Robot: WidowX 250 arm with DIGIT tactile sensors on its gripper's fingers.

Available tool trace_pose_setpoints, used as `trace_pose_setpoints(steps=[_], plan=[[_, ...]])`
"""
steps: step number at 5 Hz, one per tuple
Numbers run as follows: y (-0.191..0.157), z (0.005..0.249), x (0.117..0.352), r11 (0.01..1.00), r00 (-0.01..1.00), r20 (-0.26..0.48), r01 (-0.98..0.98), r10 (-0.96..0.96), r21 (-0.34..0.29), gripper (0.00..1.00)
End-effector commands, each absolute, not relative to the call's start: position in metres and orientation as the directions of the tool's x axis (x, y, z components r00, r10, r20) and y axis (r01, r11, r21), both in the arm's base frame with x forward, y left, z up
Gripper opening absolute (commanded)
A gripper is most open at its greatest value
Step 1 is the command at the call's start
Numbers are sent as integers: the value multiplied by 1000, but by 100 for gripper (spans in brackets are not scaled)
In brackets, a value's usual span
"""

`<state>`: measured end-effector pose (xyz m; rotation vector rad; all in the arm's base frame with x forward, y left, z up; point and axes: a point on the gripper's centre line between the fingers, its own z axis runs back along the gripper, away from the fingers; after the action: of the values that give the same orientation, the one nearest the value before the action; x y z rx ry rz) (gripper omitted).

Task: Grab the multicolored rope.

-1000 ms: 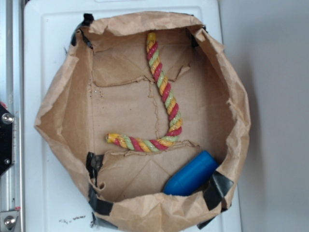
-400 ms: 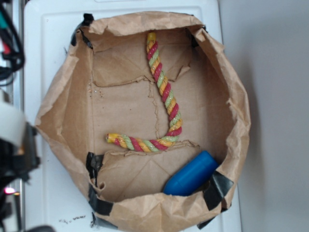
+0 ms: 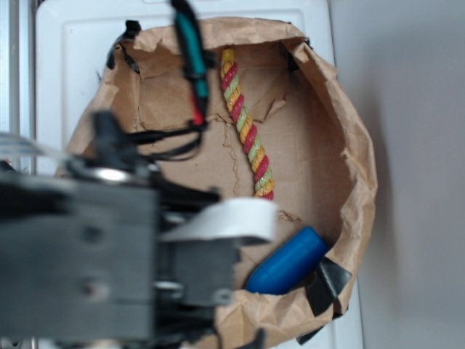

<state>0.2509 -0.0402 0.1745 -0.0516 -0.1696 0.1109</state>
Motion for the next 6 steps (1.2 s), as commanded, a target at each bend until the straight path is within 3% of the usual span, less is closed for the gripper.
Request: trace_pose_setpoints(steps=[1,5,6], plan=[[-13,159,305,990,962,255,-67,97,-124,100],[-13,159,305,990,962,255,-67,97,-124,100],[-14,139,287,996,954,297,-6,33,-92,100]])
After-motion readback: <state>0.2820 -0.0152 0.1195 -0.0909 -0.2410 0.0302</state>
